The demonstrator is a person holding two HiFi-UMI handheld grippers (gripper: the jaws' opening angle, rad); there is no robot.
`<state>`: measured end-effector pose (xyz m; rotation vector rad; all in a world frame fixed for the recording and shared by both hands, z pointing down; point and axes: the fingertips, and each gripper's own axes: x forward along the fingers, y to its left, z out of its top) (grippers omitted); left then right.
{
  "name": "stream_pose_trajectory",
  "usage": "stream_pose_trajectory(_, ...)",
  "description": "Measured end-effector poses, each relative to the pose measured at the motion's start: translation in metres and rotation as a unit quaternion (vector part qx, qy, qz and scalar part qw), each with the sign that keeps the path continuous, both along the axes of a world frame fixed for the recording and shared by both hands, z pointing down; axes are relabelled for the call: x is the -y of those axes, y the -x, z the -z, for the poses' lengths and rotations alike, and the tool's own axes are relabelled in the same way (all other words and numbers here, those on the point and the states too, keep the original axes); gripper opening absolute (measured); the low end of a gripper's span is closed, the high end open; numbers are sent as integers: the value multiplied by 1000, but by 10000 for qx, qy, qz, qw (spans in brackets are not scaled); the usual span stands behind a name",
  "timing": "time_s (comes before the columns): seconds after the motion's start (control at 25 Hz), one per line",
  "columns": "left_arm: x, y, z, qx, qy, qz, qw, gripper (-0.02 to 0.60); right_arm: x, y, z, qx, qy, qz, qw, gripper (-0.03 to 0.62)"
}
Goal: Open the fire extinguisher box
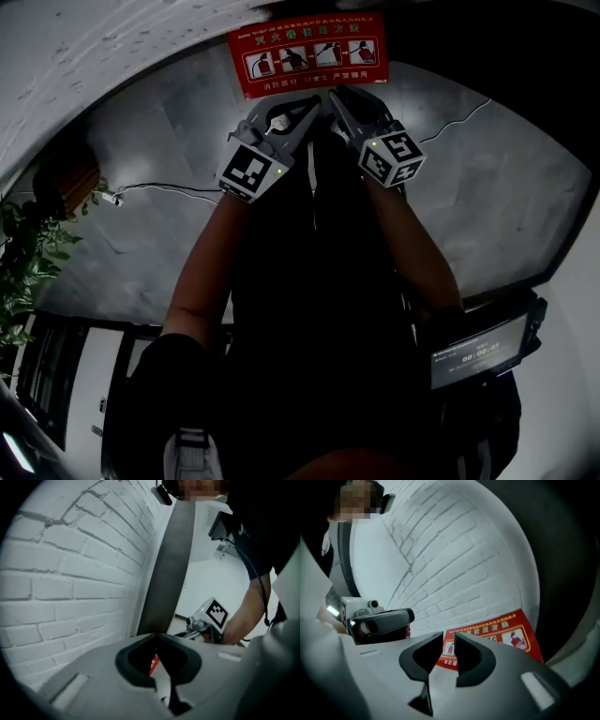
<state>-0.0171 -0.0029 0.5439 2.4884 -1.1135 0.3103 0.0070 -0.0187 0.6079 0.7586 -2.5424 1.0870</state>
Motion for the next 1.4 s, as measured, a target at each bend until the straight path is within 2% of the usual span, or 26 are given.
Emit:
stream_pose_trajectory(0.12,-5,-6,-39,80,281,-23,9996,2,-7,-17,-54,170,988,-756,9921,67)
stream_pose_trajectory(0.28,-17,-12,-75,54,657,-57,9978,2,-19,-37,-111,241,2026,-1511,9672,118)
stream_pose_trajectory(0.44,-25,-16,-96,133,827,-155,9964,2,-24,-38,-144,465,2509,-1764,9507,153)
stream_pose_trajectory(0.6,-25,-22,-114,222,951,-204,9950,6,-22,-43,-167,839,2945,-2251,9250,167)
stream_pose_trajectory(0.68,-24,-24,-117,238,976,-211,9947,8,-20,-41,-170,969,3026,-2385,9177,173)
stream_pose_trajectory(0.84,-25,-29,-120,202,1014,-227,9944,8,-18,-34,-174,1033,3065,-2410,9150,173)
stream_pose_trajectory(1.16,-38,-37,-124,201,1081,-366,9933,8,-14,-40,-190,1187,3196,-2692,9007,154)
stream_pose_trajectory(1.28,-40,-37,-127,239,1091,-409,9929,8,-13,-40,-190,1316,3184,-2676,8998,156)
stream_pose_trajectory(1.32,-40,-37,-127,239,1090,-402,9929,8,-12,-39,-188,1357,3155,-2658,9008,152)
stream_pose_trajectory(1.4,-38,-36,-126,229,1090,-377,9931,8,-11,-38,-184,1423,3099,-2661,9016,104)
